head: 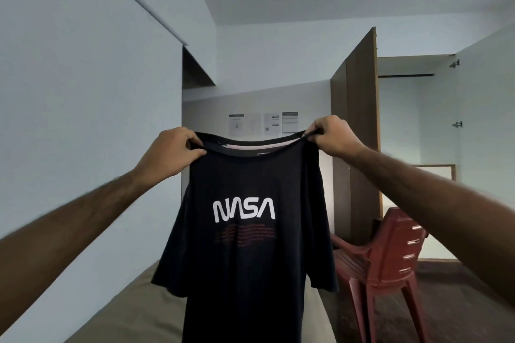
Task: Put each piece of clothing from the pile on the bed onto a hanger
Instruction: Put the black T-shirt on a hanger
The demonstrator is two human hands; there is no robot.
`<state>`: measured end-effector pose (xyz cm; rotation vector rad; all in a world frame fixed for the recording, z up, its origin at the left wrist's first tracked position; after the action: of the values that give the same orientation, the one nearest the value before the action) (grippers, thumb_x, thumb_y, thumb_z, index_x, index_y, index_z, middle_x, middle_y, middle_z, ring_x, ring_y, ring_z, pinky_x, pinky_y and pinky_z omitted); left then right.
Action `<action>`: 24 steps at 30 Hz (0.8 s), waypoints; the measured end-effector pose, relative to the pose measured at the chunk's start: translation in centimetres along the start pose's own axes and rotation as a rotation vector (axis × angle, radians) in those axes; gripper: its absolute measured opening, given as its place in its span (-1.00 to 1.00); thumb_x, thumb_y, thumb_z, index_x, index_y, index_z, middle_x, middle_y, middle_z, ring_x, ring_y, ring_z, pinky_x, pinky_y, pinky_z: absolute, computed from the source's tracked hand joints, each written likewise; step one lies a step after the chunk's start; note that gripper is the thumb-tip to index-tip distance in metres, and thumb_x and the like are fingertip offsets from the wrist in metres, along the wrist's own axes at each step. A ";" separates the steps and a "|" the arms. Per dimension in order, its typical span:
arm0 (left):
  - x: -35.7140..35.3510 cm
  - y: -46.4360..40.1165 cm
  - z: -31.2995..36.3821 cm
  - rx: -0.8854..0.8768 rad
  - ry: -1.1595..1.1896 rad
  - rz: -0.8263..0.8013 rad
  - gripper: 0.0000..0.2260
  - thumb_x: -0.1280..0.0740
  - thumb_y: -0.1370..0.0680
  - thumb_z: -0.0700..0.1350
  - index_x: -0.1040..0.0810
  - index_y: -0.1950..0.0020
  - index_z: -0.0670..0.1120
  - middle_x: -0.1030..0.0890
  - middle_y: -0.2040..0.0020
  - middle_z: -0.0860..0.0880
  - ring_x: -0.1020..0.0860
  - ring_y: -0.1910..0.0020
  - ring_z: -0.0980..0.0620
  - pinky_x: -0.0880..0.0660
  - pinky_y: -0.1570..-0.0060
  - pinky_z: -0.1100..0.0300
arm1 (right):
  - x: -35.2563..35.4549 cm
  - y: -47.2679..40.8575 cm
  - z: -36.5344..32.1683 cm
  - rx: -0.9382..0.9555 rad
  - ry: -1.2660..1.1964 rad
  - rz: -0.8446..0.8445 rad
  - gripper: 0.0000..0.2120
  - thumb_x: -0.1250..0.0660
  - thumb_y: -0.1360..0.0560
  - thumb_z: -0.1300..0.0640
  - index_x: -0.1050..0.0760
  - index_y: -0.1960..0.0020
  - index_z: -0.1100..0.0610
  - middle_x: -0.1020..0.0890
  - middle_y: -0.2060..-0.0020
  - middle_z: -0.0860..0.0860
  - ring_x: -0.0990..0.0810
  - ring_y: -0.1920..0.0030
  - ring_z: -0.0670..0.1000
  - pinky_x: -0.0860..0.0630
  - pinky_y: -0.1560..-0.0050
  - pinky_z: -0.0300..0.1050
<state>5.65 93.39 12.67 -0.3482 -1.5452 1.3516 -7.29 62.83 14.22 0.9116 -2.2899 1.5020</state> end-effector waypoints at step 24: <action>-9.0 9.4 1.3 0.358 0.782 -0.335 -0.73 -0.53 -0.45 -0.15 -0.63 -0.12 -0.15 -0.72 0.01 -0.07 -0.69 -0.02 -0.06 -0.60 -0.09 0.09 | 1.9 0.1 3.9 -0.033 -0.448 0.130 -0.83 -0.27 -0.61 0.33 -0.64 -0.08 0.20 -0.70 0.04 0.05 -0.65 0.01 -0.05 -0.59 -0.18 -0.09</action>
<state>5.06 89.03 0.39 -0.3202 -0.6615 1.0179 -8.35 58.67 13.50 1.2136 -2.7216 1.4164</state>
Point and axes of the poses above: each hand's wrist, its own y-axis away from the middle knuckle, its own x-axis out of the back of the hand, z = x × y, the point moved 10 cm from there along -y, towards the middle knuckle
